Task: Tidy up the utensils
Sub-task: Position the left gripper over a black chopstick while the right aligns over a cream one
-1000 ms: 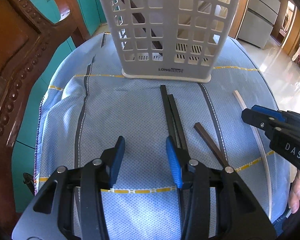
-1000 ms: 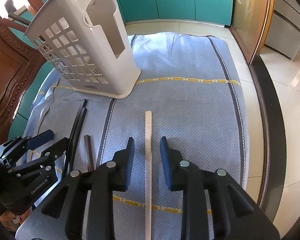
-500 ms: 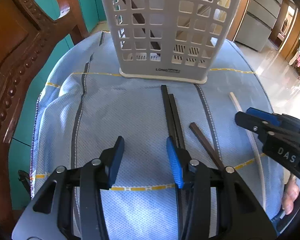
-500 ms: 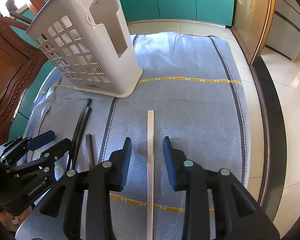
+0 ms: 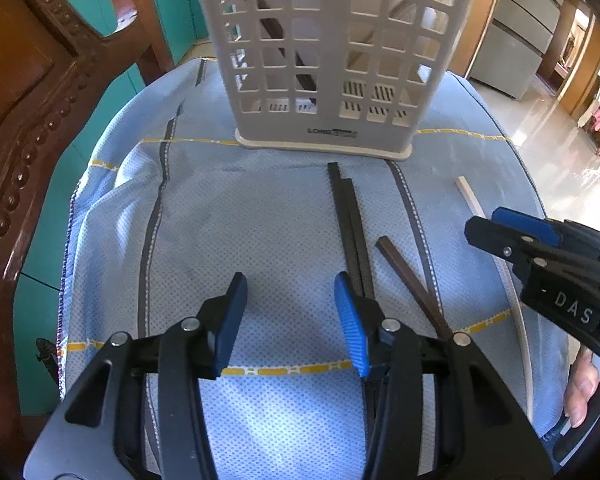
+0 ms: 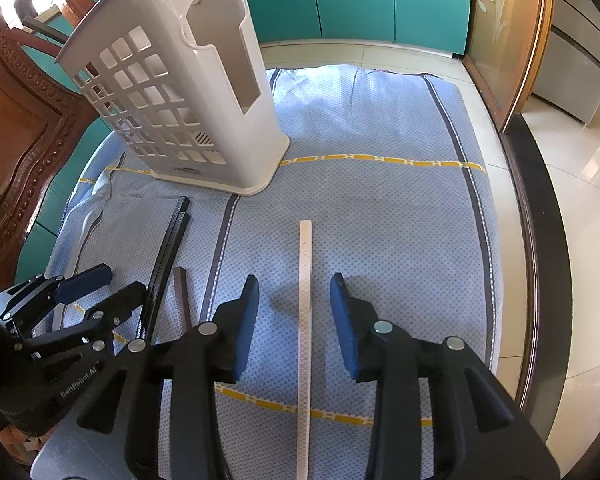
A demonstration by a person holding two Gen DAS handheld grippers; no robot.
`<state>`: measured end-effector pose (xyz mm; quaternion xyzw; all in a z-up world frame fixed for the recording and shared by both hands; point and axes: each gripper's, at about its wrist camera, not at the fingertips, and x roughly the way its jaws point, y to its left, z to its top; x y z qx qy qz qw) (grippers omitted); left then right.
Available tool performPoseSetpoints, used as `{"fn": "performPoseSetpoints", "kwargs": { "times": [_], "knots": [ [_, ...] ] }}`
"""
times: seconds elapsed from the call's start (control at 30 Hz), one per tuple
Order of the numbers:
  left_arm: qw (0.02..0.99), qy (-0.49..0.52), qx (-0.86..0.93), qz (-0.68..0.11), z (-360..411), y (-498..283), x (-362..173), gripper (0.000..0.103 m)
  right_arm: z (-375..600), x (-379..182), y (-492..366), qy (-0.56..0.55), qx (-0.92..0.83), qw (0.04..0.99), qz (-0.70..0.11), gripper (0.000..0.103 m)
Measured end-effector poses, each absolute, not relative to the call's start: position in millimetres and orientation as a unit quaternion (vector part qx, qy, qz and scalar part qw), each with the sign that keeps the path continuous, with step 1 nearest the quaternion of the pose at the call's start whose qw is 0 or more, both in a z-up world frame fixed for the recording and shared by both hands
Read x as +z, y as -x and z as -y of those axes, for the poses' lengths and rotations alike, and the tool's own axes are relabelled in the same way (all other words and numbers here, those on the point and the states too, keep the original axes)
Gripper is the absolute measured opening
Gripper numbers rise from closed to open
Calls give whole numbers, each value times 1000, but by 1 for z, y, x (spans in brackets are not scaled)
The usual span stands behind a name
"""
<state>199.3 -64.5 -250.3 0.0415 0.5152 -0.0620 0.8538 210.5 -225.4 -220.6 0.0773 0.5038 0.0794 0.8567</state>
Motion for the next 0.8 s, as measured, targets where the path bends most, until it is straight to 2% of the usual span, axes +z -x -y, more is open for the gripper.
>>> {"fn": "performPoseSetpoints", "kwargs": {
  "times": [0.27,0.67,0.8],
  "knots": [
    [857,14,-84,-508,52,-199,-241,46,225,-221,-210,-77,80,857,-504,39],
    [856,-8,-91,-509,66,-200,-245,48,223,-221,-211,-75,81,857,-504,42],
    [855,-47,-82,-511,76,-197,-249,52,222,-221,-210,-72,82,857,-503,43]
  ]
}}
